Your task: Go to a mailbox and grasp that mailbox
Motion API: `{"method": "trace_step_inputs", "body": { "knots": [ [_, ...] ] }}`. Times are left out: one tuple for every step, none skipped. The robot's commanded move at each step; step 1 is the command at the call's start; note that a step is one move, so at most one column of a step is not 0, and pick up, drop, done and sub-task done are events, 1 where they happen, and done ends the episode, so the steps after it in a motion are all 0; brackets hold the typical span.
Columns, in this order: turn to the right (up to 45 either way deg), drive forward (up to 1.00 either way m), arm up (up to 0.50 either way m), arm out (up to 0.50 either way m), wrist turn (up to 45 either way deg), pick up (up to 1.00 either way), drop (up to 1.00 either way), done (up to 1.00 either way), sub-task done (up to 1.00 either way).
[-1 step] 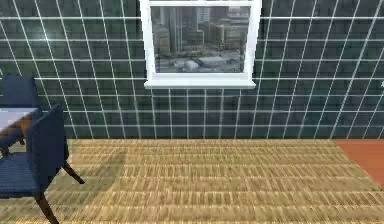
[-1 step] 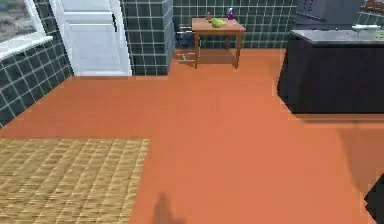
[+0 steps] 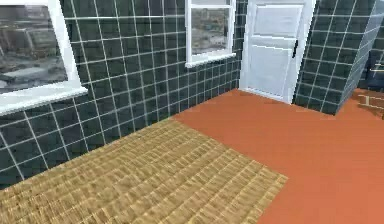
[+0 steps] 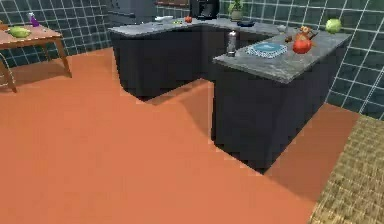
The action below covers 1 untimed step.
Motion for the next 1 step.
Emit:
{"method": "trace_step_inputs", "body": {
  "knots": [
    [45.0,0.00,0.00,0.00,0.0,0.00,0.00,0.00,0.00]
  ]
}}
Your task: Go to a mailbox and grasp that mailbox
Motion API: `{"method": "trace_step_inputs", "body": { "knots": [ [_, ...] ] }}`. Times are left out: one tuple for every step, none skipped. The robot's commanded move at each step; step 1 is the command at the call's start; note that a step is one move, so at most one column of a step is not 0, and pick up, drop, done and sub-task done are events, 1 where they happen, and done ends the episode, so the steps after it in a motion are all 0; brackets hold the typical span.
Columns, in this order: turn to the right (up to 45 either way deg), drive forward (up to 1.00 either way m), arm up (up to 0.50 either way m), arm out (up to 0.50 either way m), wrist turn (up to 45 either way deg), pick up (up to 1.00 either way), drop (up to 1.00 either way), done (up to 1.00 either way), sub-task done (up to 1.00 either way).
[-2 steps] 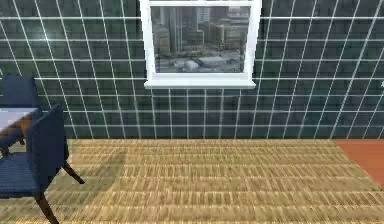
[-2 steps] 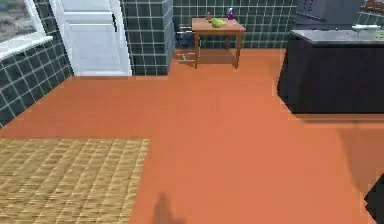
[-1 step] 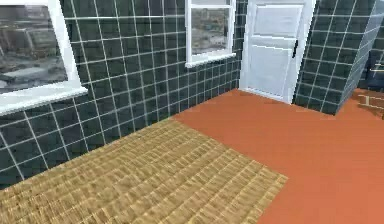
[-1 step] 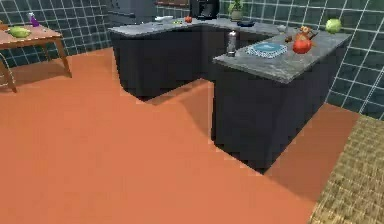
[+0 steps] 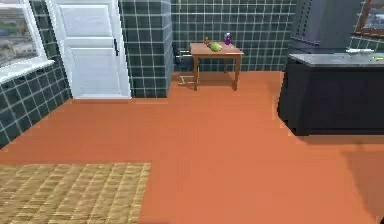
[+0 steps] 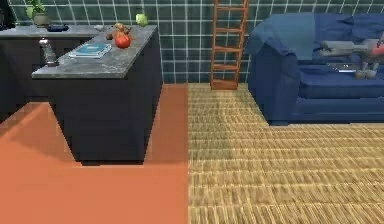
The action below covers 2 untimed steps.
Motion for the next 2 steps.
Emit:
{"method": "trace_step_inputs", "body": {
  "knots": [
    [12.0,0.00,0.00,0.00,0.0,0.00,0.00,0.00,0.00],
    [3.0,0.00,0.00,0.00,0.0,0.00,0.00,0.00,0.00]
  ]
}}
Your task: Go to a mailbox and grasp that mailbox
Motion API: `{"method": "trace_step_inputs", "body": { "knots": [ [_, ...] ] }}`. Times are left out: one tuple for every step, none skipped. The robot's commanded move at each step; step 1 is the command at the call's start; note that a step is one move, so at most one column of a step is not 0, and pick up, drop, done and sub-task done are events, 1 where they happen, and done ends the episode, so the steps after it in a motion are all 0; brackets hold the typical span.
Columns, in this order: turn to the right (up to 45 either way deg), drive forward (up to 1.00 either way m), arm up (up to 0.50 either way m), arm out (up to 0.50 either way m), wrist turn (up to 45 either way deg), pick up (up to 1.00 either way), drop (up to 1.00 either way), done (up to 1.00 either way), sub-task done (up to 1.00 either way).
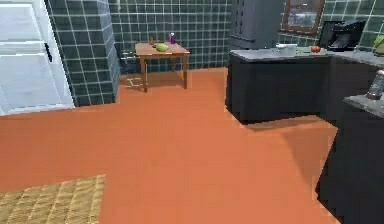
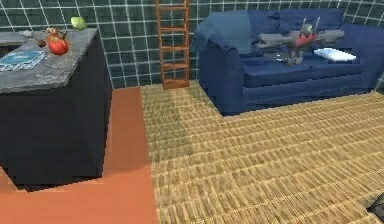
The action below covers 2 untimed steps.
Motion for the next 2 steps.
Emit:
{"method": "trace_step_inputs", "body": {
  "knots": [
    [0.0,1.00,0.00,0.00,0.0,0.00,0.00,0.00,0.00],
    [0.0,1.00,0.00,0.00,0.0,0.00,0.00,0.00,0.00]
  ]
}}
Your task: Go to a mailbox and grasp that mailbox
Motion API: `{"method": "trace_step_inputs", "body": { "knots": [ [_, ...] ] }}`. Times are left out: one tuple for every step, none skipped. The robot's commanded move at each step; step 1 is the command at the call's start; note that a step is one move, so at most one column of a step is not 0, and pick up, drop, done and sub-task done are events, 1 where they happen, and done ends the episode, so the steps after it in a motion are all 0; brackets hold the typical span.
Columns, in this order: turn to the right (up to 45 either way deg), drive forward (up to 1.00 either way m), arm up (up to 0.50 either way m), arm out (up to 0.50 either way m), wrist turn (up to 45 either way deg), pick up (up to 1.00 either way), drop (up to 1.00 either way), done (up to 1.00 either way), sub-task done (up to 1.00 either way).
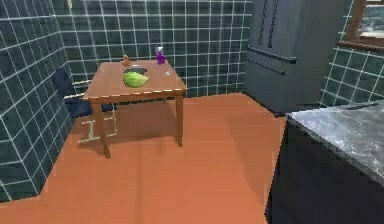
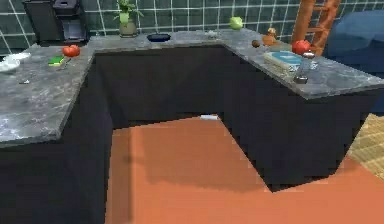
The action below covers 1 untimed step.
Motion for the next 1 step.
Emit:
{"method": "trace_step_inputs", "body": {
  "knots": [
    [0.0,1.00,0.00,0.00,0.0,0.00,0.00,0.00,0.00]
  ]
}}
